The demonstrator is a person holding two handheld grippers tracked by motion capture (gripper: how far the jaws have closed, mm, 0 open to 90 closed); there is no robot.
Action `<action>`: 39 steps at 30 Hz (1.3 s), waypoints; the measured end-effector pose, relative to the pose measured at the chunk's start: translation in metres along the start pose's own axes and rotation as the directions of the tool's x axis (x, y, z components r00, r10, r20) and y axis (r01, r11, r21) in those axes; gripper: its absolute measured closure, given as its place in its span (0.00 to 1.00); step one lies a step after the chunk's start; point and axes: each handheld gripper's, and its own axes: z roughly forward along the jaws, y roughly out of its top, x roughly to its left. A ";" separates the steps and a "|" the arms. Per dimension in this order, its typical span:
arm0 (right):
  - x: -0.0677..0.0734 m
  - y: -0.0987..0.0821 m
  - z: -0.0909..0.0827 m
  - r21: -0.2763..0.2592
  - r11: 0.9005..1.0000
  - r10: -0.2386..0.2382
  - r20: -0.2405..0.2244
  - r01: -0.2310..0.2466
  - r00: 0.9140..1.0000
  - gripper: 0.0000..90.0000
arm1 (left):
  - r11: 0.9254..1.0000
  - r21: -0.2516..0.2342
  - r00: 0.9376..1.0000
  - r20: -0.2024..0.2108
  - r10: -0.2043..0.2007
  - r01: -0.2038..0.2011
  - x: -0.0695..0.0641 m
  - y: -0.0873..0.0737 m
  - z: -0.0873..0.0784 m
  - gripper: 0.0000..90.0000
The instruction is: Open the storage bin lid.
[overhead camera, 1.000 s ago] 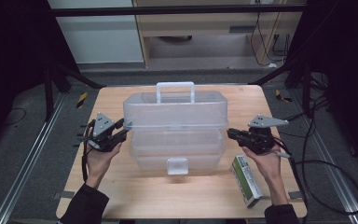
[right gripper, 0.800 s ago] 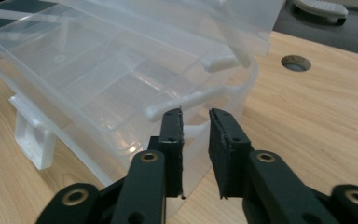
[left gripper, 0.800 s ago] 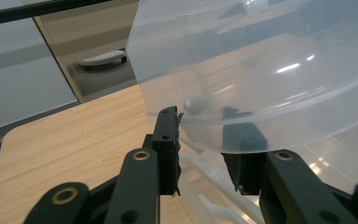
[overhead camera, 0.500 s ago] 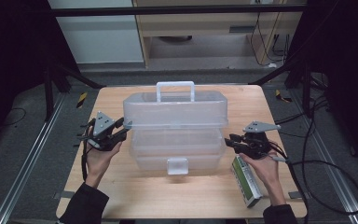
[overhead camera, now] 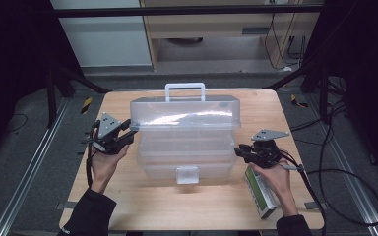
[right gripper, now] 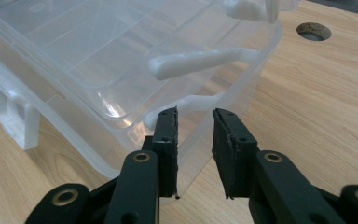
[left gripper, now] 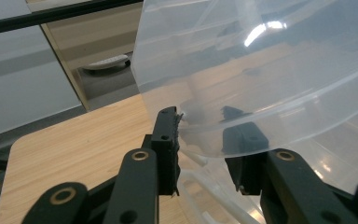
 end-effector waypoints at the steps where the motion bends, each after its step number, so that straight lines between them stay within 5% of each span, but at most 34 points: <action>1: 0.000 0.000 0.000 0.001 1.000 0.001 -0.002 -0.001 1.000 0.81 | 1.000 0.000 1.000 -0.002 0.004 -0.004 0.000 0.001 0.000 0.72; 19: 0.000 0.001 0.004 0.016 1.000 0.020 -0.025 -0.020 0.999 0.88 | 0.999 -0.020 0.999 -0.013 -0.034 0.034 0.008 0.018 0.008 0.74; 39: 0.000 0.001 0.004 0.025 0.999 0.028 -0.026 -0.027 0.999 0.89 | 1.000 -0.023 0.997 -0.081 -0.004 0.002 0.015 0.041 0.023 0.78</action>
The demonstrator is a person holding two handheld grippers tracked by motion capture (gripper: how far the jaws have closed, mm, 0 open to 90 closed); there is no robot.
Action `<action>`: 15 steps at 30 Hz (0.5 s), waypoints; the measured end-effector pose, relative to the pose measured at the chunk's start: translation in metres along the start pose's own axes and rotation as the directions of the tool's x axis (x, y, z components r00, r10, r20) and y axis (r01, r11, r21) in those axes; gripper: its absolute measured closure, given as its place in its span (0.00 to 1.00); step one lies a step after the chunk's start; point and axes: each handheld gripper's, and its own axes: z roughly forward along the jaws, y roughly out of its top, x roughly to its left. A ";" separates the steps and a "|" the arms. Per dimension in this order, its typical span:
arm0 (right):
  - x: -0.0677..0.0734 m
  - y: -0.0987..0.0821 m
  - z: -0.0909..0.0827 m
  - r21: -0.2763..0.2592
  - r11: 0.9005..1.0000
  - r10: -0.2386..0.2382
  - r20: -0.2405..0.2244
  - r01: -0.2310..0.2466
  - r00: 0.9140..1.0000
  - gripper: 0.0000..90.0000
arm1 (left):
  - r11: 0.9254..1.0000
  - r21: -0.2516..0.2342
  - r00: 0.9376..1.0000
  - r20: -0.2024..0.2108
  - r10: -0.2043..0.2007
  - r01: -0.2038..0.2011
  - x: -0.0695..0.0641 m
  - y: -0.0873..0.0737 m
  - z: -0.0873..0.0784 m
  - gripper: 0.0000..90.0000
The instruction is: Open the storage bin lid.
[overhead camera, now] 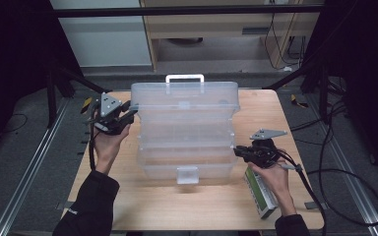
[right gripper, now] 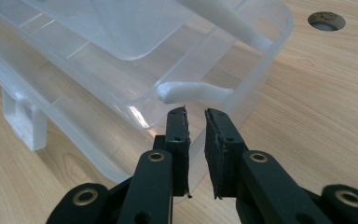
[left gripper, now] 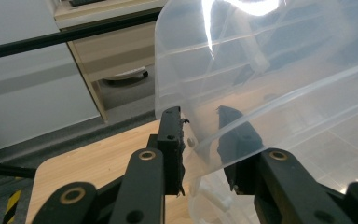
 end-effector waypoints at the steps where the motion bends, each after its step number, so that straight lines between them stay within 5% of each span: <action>1: 0.000 0.000 0.000 0.002 1.000 -0.003 0.003 0.003 1.000 0.89 | 1.000 0.002 1.000 -0.002 0.004 -0.004 0.001 0.001 0.001 0.79; 15: 0.005 0.000 -0.001 0.014 1.000 -0.010 0.010 0.010 1.000 0.89 | 1.000 0.006 1.000 -0.010 -0.005 0.005 0.005 0.008 0.010 0.82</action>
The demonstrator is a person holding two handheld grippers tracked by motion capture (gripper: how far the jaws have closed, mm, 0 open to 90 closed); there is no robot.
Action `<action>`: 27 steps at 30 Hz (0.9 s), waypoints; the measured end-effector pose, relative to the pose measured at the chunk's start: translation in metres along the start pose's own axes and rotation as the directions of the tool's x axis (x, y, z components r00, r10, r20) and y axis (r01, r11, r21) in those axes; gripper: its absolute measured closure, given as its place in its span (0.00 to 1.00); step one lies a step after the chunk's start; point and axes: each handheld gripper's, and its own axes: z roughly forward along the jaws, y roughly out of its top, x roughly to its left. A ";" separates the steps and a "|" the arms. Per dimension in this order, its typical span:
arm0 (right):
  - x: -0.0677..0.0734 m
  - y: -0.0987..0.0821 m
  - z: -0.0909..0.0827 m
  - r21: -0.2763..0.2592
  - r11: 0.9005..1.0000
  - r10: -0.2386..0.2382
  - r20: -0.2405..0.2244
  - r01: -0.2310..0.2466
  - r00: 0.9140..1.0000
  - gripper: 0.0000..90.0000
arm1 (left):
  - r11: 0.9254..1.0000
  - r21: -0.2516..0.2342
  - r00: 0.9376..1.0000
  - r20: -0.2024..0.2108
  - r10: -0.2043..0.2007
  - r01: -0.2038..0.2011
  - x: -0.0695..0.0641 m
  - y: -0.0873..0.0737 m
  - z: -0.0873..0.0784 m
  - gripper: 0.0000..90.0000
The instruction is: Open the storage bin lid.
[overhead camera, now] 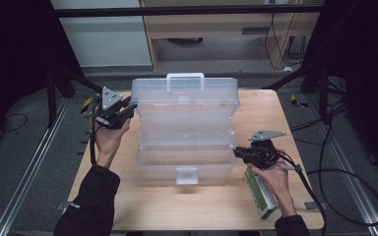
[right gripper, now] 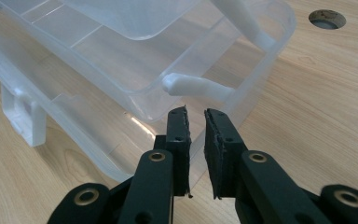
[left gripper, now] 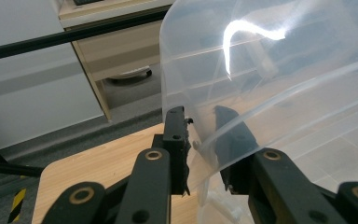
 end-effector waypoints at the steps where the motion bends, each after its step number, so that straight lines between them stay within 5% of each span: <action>1: 0.000 0.000 0.000 -0.001 1.000 -0.001 0.001 0.001 1.000 0.89 | 1.000 0.001 1.000 -0.001 -0.001 0.001 0.000 0.000 0.001 0.82; 27: -0.001 0.002 0.006 0.010 1.000 -0.008 0.017 0.007 1.000 0.82 | 0.999 -0.019 0.999 -0.032 -0.041 0.040 0.006 0.013 0.021 0.84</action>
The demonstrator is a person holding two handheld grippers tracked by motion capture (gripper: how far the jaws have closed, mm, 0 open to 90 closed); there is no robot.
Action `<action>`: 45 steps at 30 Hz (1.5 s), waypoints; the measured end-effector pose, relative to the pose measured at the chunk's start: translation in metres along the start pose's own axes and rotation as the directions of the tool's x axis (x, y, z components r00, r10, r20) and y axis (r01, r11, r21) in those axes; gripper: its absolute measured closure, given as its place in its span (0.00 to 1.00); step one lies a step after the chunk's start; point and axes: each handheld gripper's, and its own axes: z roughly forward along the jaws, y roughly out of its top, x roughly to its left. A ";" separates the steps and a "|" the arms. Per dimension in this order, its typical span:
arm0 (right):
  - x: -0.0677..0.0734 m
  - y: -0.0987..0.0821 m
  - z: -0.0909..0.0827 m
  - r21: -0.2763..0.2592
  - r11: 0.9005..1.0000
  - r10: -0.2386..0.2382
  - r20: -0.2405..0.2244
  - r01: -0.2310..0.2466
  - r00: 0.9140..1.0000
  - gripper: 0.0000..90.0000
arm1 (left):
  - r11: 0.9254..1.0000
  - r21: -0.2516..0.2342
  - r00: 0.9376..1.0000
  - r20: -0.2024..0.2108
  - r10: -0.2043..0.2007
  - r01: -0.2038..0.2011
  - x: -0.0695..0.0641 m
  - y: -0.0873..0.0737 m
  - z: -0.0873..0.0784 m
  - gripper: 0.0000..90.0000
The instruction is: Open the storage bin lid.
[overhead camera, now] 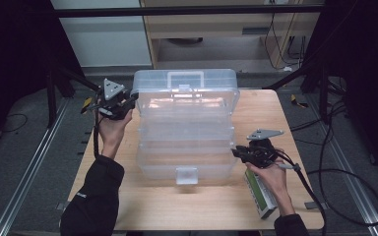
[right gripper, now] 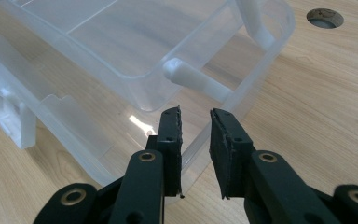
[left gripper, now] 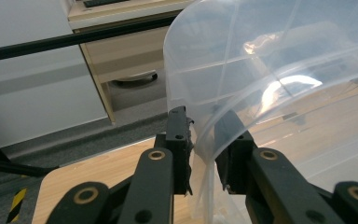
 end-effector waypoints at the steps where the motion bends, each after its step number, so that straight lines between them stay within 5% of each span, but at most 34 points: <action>1: 0.000 0.000 0.000 0.000 1.000 0.001 0.001 -0.001 1.000 0.82 | 1.000 0.001 1.000 -0.001 -0.001 0.001 0.000 0.000 0.001 0.84; 45: -0.002 0.001 0.001 0.006 1.000 0.001 -0.011 -0.001 1.000 0.82 | 0.998 0.033 0.997 -0.058 -0.052 0.054 0.014 0.020 0.061 0.86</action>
